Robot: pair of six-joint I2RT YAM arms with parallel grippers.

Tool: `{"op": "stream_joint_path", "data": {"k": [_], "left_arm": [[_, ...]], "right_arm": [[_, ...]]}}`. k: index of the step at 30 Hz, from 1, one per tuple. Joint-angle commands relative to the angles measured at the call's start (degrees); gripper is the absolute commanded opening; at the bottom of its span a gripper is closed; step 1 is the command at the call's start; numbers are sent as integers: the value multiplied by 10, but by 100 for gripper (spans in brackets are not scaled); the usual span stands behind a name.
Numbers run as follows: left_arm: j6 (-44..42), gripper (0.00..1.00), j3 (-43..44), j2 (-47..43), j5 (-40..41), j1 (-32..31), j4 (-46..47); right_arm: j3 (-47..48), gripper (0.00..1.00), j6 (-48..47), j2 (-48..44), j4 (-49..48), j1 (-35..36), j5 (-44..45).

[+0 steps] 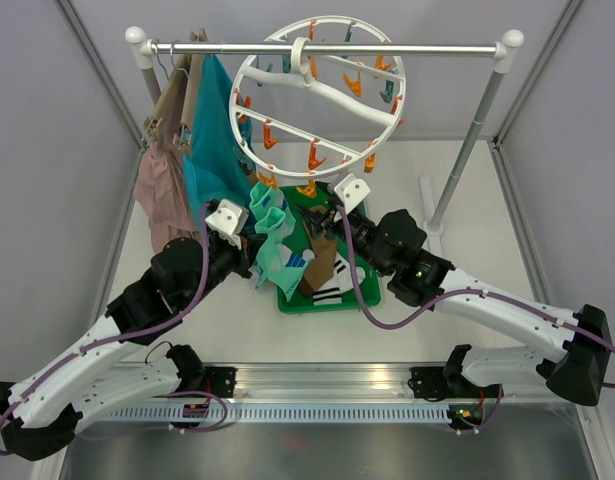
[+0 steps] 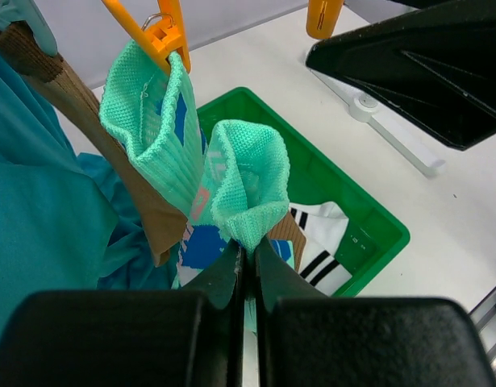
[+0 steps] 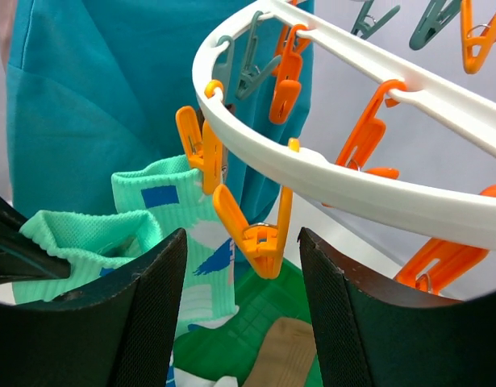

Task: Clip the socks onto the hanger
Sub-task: Open the clamp at the hanger.

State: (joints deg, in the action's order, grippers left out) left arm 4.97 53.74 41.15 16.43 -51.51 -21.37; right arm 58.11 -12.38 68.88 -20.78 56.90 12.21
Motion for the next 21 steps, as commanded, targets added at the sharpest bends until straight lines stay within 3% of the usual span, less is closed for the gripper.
{"op": "stream_joint_path", "data": {"k": [1,21], "left_arm": [[-10,2,22,-1,-4,-3,0],[-15,2,16,5,-17,-2,6]], "right_arm": [[26,64,-12,3,-45,1,14],[30,60,-15,27,-95,2,27]]}}
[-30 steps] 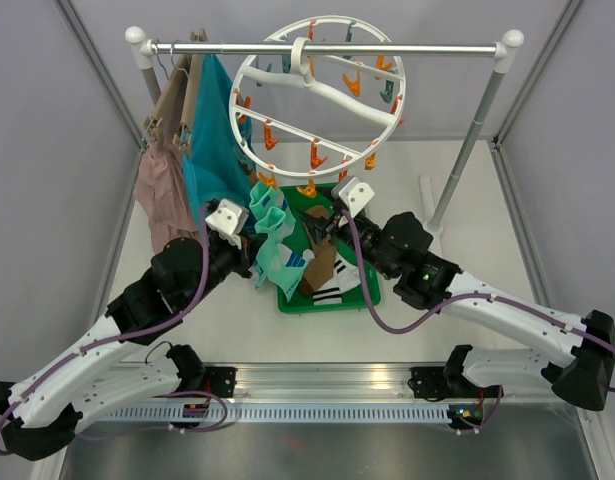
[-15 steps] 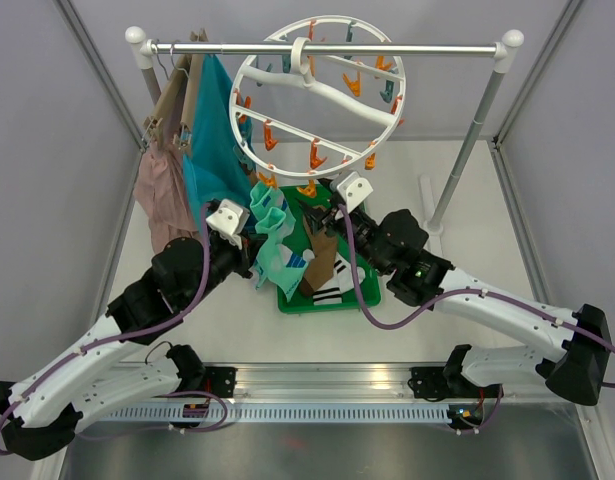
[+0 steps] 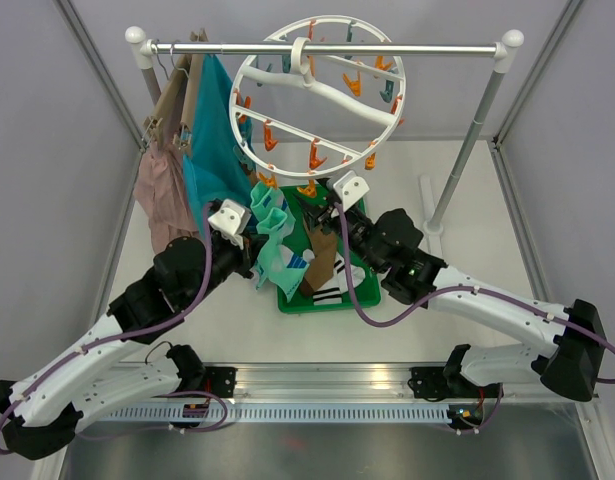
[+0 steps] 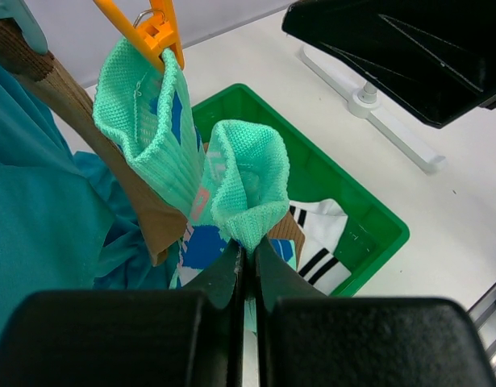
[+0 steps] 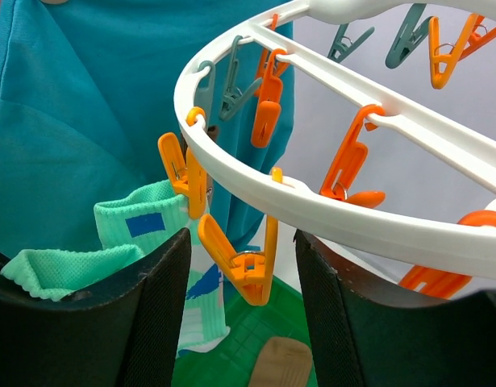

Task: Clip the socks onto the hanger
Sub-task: Open the clamp at the hanger.

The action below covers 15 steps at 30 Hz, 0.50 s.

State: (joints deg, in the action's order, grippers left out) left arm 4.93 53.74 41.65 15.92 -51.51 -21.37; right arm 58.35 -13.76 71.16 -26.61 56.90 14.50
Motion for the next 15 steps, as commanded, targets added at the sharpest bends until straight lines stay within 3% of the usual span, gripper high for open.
{"op": "stream_joint_path", "data": {"k": [1,10,15], "left_arm": [[-14,2,16,0,-12,-3,6],[-14,2,15,2,-17,-2,7],[-14,2,15,2,-19,-3,11]], "right_arm": [[29,60,0,4,-36,1,6],[39,58,6,10,-34,2,11],[54,47,9,16,-17,1,10]]}}
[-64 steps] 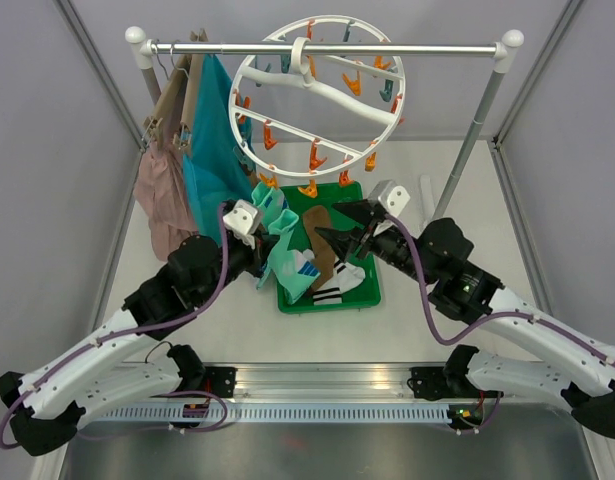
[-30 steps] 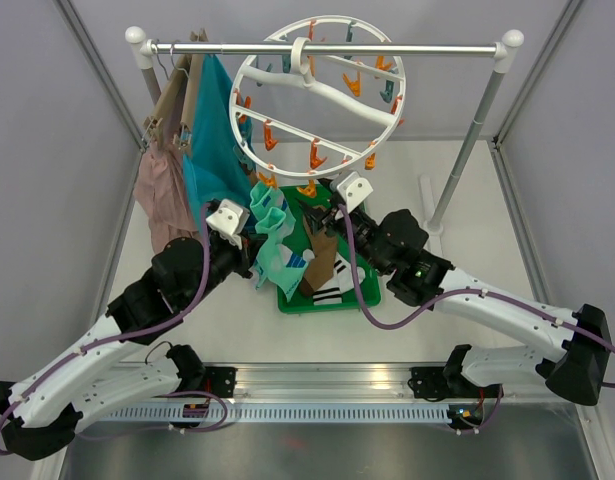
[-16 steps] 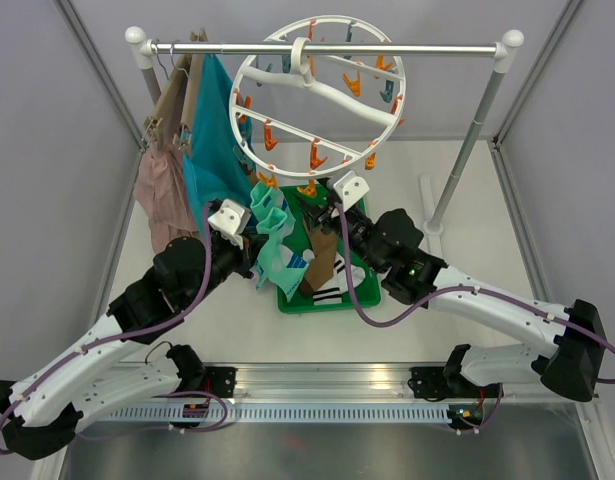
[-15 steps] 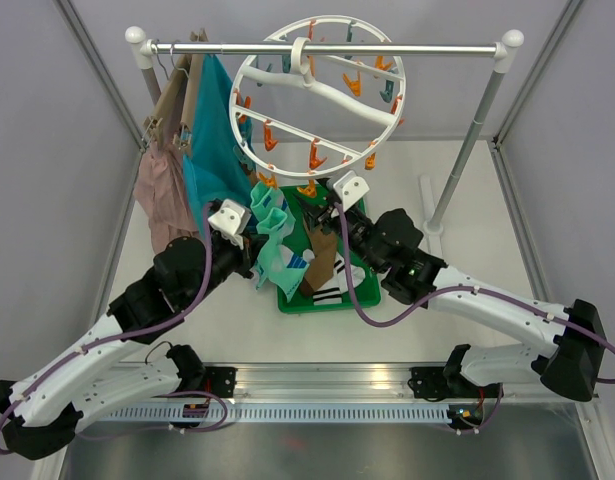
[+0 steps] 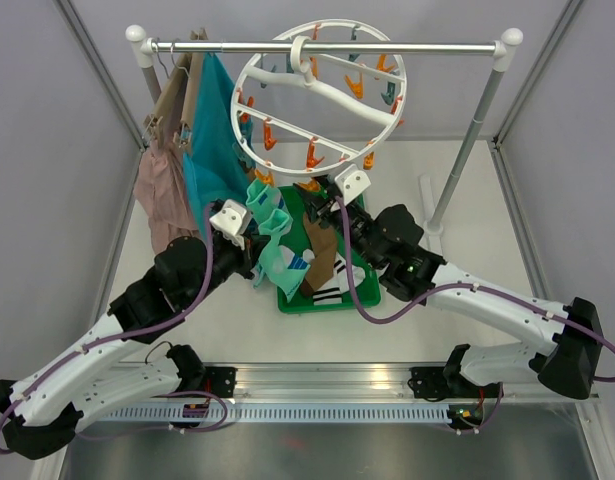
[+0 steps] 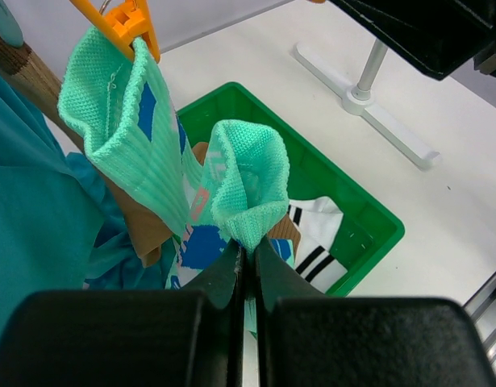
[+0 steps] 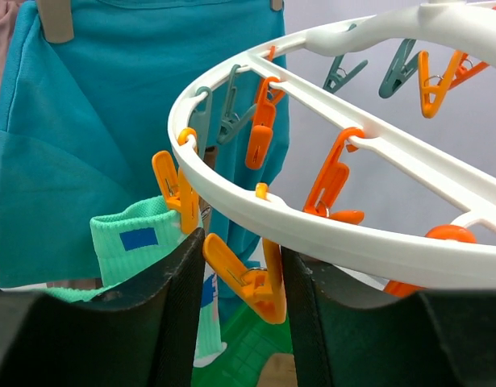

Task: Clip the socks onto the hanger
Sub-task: Open the clamp at the hanger.

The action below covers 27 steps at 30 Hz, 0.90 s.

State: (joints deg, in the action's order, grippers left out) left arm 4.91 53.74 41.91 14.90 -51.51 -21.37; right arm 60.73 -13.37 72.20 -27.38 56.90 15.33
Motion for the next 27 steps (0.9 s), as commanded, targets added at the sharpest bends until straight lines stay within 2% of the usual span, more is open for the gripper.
{"op": "stream_joint_path", "data": {"k": [1,10,15,21,27], "left_arm": [[-13,2,14,1,-11,-2,10],[-12,2,9,5,-24,-3,29],[-9,2,6,17,-46,-3,76],[-14,2,-13,45,-60,-2,162],[-7,2,-18,68,-61,-2,198]], "right_arm": [[31,44,5,7,-4,1,1],[58,19,38,7,57,2,6],[72,1,74,7,93,1,11],[77,0,112,8,109,2,21],[71,0,120,7,107,2,28]]}}
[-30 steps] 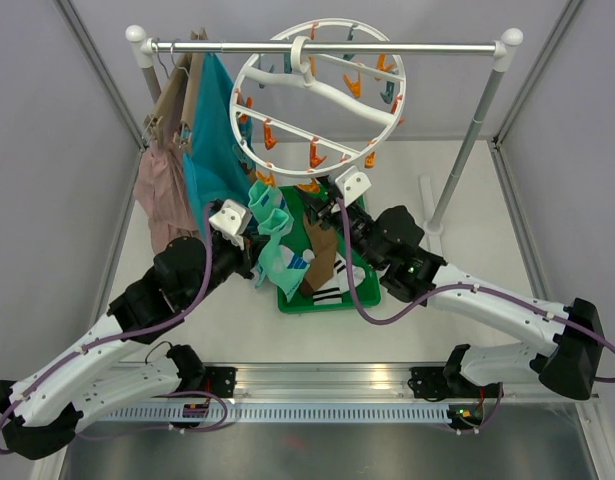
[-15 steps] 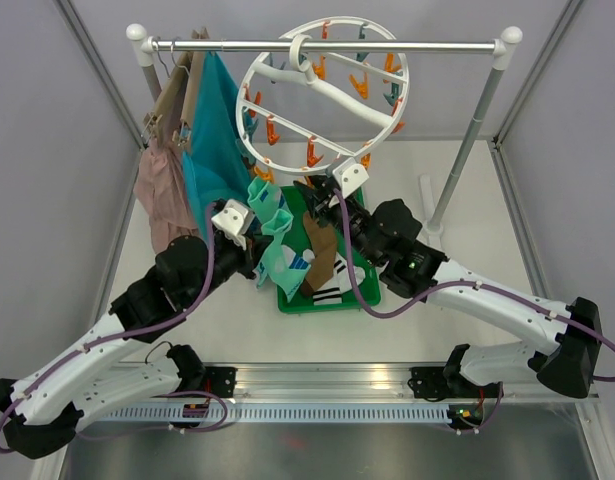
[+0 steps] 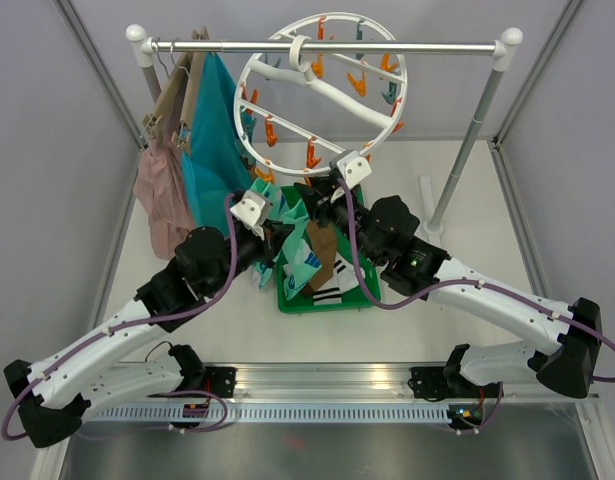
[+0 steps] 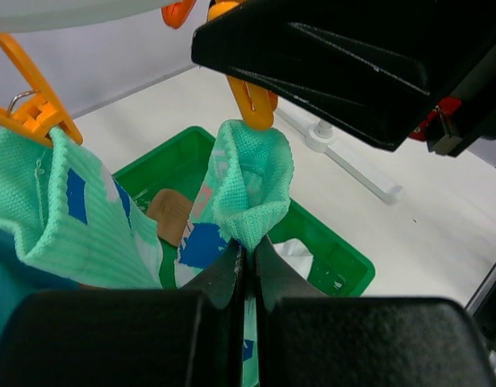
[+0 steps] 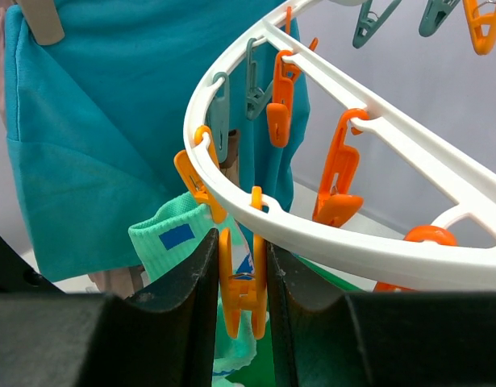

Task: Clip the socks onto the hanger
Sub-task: Open the clamp at the hanger.

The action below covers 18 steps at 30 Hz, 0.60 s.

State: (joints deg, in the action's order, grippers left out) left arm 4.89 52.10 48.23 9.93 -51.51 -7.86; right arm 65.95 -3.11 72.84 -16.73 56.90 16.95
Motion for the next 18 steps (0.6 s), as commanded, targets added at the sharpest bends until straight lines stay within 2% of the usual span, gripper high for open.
{"op": "stream_joint_path", "data": {"k": [1,18], "left_arm": [[-7,2,-2,7,-11,-3,67],[4,2,-12,-5,-9,-3,75]], "right_arm": [[18,0,16,-1,-1,2,12],[19,0,11,-5,-1,2,21]]}}
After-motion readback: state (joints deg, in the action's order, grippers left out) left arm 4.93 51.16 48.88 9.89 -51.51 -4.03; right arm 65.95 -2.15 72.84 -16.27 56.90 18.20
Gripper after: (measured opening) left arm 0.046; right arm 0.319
